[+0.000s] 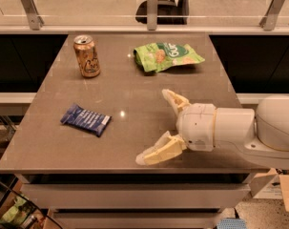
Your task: Pick rxbar blueberry
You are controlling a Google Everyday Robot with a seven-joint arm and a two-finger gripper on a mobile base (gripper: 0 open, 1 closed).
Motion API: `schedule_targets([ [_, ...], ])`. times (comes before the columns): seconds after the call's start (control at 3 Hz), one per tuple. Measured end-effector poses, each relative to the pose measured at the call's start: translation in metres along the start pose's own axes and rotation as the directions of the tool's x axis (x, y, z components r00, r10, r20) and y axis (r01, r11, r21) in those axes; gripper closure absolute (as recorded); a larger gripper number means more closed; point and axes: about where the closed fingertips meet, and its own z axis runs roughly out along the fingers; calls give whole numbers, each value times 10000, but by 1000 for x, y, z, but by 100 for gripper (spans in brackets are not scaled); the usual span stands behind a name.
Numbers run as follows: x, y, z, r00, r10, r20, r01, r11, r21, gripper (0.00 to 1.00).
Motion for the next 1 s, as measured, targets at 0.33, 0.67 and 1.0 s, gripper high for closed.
schedule_targets([
  [0.33, 0, 6, 15, 9999, 36, 129, -32, 9996, -298, 0],
  [0.67, 1, 12, 29, 9995, 230, 230, -222, 9992, -324, 0],
  [1.0, 3, 16, 42, 9985, 455, 309, -444, 9984, -363, 0],
])
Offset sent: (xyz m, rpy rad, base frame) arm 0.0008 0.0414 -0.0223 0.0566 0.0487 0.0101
